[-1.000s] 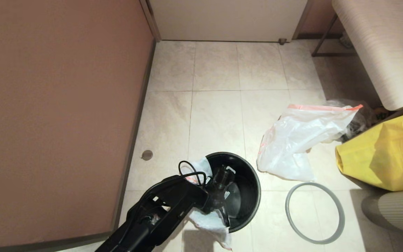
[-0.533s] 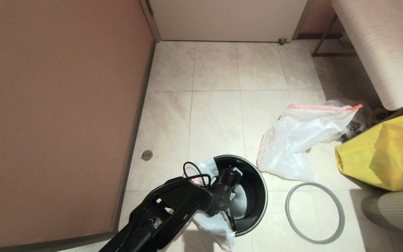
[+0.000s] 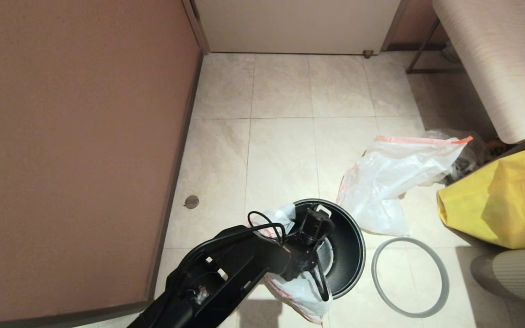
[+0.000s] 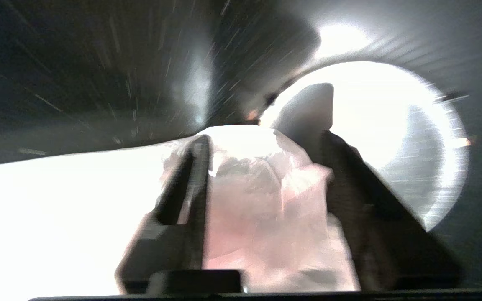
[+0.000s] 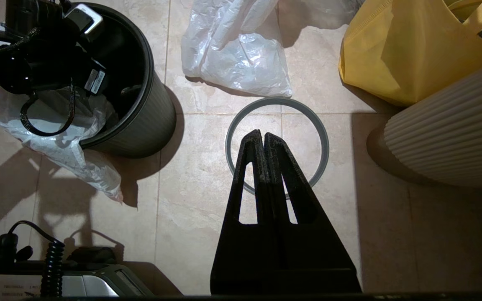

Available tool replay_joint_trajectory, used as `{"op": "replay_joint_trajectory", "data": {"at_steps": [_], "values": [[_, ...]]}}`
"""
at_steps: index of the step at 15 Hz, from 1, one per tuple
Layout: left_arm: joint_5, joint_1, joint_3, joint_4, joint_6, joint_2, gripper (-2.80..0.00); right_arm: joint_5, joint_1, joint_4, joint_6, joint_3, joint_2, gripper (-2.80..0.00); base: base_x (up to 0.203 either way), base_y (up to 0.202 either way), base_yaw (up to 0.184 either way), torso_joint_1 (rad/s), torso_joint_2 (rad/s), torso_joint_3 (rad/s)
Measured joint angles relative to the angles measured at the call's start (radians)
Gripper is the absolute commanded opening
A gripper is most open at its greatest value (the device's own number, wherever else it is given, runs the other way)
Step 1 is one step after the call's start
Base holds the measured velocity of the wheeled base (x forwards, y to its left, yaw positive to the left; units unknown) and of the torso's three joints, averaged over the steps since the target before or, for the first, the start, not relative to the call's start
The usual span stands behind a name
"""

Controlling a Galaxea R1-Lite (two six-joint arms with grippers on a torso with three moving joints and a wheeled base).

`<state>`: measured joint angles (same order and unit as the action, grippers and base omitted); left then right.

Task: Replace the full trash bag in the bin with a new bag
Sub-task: Put the new garbage bag on the trash can

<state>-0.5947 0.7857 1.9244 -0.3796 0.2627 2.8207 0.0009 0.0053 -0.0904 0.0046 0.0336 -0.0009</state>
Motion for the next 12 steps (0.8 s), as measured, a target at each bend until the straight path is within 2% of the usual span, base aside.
{"op": "replay_joint_trajectory", "data": {"at_steps": [2, 5, 12], "values": [[-0.004, 0.030, -0.049, 0.001, -0.016, -0.050, 0.00, 0.000, 0.000, 0.000, 0.000, 0.000, 0.000, -2.80, 0.000, 0.000, 0.000, 0.000, 0.00, 0.000], [-0.004, 0.060, -0.179, 0.002, -0.079, -0.145, 0.00, 0.000, 0.000, 0.000, 0.000, 0.000, 0.000, -2.80, 0.000, 0.000, 0.000, 0.000, 0.00, 0.000], [0.016, 0.091, -0.525, 0.000, -0.312, -0.437, 0.00, 0.000, 0.000, 0.000, 0.000, 0.000, 0.000, -2.80, 0.000, 0.000, 0.000, 0.000, 0.00, 0.000]]}}
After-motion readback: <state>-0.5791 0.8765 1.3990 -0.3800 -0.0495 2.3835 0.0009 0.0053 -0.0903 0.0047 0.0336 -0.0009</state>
